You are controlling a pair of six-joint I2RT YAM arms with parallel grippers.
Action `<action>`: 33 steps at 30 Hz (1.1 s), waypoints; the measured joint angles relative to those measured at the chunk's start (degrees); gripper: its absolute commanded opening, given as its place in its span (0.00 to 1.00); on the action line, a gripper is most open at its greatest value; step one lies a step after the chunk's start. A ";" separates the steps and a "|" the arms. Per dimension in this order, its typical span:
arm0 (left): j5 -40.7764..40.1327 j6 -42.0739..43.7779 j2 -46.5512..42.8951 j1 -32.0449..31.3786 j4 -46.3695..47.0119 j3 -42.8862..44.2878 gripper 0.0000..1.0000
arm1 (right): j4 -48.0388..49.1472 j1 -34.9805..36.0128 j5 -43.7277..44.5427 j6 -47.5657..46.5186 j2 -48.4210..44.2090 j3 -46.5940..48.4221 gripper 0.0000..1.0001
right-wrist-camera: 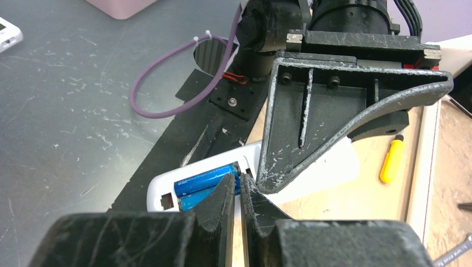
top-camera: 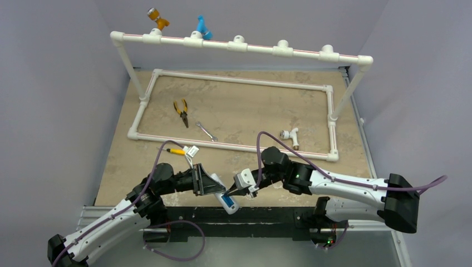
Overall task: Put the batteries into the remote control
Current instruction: Load the battery into the remote control.
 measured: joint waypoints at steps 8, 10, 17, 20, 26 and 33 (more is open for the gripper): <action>-0.11 0.02 0.02 0.07 -1.33 0.02 0.00 | -2.73 1.18 3.17 -0.28 -1.20 -0.74 0.02; -0.26 0.02 0.20 0.07 -1.33 0.02 0.00 | -3.87 1.49 4.13 -0.50 -1.64 -0.74 0.02; -1.22 0.04 0.42 0.07 -1.22 0.07 0.00 | -5.68 2.10 7.32 0.07 -4.39 -1.77 0.08; -1.99 0.13 0.42 0.07 -0.85 0.26 0.00 | -5.57 2.27 10.01 2.43 -8.22 -3.93 0.19; -1.51 0.68 -0.26 0.04 0.02 2.82 0.00 | -1.36 2.14 19.45 15.04 -19.34 -10.64 0.42; -2.10 2.38 -0.87 0.04 -0.90 3.13 0.00 | 1.53 2.14 31.95 39.89 -25.55 -12.70 0.69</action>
